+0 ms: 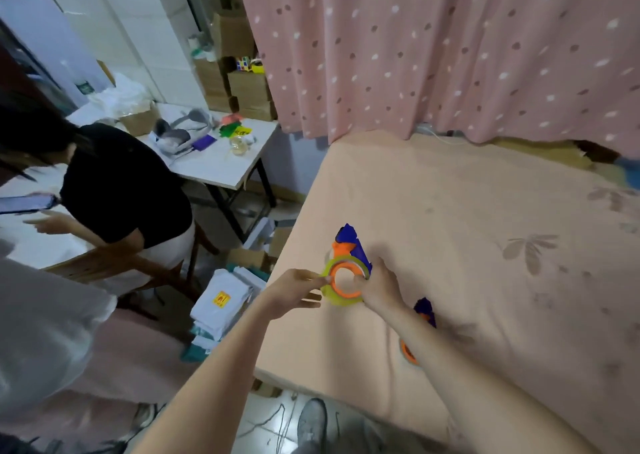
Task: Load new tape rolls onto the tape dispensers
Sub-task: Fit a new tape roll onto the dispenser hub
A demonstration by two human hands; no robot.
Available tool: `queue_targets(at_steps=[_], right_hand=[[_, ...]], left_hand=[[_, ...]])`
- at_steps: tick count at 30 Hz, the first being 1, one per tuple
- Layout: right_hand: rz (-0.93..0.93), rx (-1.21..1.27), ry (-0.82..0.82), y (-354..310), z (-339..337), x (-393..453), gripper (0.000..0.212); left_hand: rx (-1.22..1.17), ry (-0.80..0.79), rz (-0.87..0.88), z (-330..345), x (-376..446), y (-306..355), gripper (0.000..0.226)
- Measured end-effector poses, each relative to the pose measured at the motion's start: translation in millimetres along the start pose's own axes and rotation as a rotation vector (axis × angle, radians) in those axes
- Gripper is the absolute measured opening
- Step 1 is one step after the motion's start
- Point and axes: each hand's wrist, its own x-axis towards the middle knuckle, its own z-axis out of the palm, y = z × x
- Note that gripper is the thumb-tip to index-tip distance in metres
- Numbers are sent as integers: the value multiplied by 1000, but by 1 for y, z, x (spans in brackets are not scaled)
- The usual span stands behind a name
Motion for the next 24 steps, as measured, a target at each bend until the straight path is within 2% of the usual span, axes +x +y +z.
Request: queue_targets(at_steps=[7,13,18,24], right_hand=[[193,-122,-37,21,60,-9,32],[283,-121,-36,37,99,-3,30],[337,-58,-46,45,123,6,48],[407,-88,-95,46,145,16,69]], left_hand=[[90,-96,-124,-24,25,-31,20],[177,-67,-190,-30,48,-51,13],[220,-43,-252,-33,69,-73,24],[228,-16,-225,-38,79,-80,19]])
